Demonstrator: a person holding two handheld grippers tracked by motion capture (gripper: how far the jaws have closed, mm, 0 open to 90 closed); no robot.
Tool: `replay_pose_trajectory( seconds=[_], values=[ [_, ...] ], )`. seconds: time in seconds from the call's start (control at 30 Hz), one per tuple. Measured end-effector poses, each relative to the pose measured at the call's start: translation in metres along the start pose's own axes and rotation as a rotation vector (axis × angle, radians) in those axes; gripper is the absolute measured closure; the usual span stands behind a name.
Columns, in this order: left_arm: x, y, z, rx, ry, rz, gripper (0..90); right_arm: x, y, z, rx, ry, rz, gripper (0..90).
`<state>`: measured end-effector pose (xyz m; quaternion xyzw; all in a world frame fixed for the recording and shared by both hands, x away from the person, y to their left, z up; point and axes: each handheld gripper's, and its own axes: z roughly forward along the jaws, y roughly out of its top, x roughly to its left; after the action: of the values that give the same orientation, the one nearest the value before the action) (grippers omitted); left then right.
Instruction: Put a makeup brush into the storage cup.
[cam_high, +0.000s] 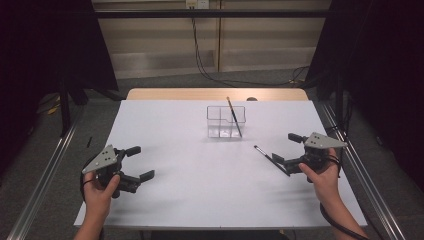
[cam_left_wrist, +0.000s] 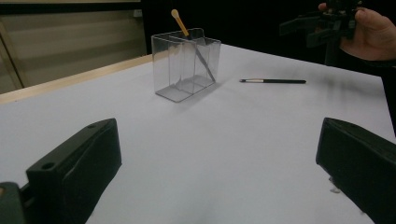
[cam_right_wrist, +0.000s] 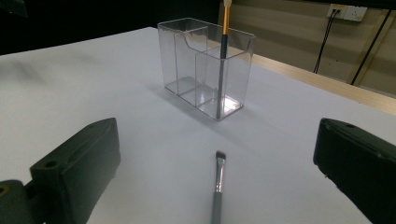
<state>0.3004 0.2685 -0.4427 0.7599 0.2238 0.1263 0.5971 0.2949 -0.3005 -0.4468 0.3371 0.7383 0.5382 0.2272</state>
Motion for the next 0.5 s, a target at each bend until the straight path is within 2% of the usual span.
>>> replay_pose_trajectory(
  seconds=[0.13,0.5],
  values=[
    [0.000,0.000,0.000,0.000,-0.003,-0.001,0.0,0.000,0.002,0.005,-0.006,0.005,0.000,0.0],
    [0.000,0.000,0.001,0.002,-0.006,0.000,0.0,-0.002,0.005,0.021,0.018,0.014,0.000,0.0]
  ],
)
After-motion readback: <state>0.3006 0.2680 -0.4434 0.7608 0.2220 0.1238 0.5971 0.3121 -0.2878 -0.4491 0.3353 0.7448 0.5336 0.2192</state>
